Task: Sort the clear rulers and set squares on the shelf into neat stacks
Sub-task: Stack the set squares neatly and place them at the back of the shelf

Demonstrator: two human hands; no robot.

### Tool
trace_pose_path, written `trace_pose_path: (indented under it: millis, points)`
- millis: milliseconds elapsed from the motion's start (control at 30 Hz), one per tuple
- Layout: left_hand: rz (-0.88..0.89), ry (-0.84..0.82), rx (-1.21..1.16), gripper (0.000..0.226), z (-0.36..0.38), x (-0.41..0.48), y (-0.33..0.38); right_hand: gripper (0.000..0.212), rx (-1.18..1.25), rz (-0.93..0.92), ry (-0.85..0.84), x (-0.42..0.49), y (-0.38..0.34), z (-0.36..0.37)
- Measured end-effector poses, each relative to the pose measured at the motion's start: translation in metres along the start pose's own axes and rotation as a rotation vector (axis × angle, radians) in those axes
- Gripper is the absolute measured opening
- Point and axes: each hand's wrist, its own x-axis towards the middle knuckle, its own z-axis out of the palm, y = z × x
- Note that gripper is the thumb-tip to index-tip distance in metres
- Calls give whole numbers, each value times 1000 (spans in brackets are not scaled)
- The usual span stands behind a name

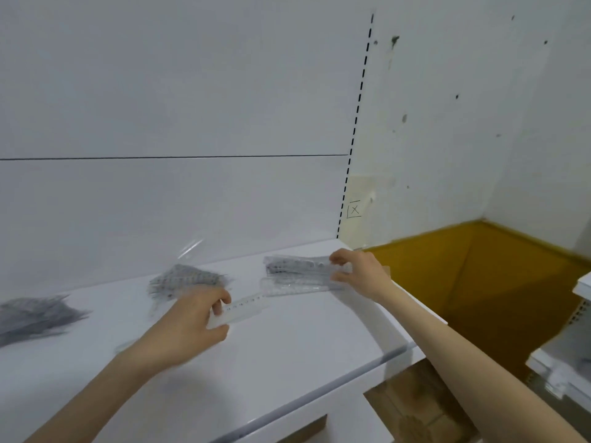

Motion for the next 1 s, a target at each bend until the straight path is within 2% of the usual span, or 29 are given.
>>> trace_pose_path:
  millis: [100,267,333,400,500,567,600,667,733,867,1000]
  points:
    - [-30,-26,4,28,8,3,5,34,-47,-24,-8,23,9,17]
    - [22,-50,129,46,10,18,7,37,-36,-18,-52,35,20,32]
    - [29,-34,135,44,9,21,14,42,-52,-51,-44,31,12,25]
    - [50,-35,140,39,10,22,21,46,36,-103,-28,18,-10,14]
    - [78,-26,136,33,16,21,28,62,192,-232,-164,-14,-61,-2]
    - [114,-9,133,34,20,21,33,74,109,-355,-290,-32,-92,0]
    - [133,-4,124,34,22,20,35,73,53,-415,-320,-37,-103,5]
    - [170,-1,96,32,23,18,40,55,16,-514,-324,-42,-116,15]
    - [190,-10,107,33,23,15,41,42,58,-528,-325,-43,-117,19]
    - [166,3,171,41,18,7,34,52,29,-480,-318,-44,-103,10]
    - [109,18,202,39,10,-3,24,38,40,-428,-245,-44,-79,-6]
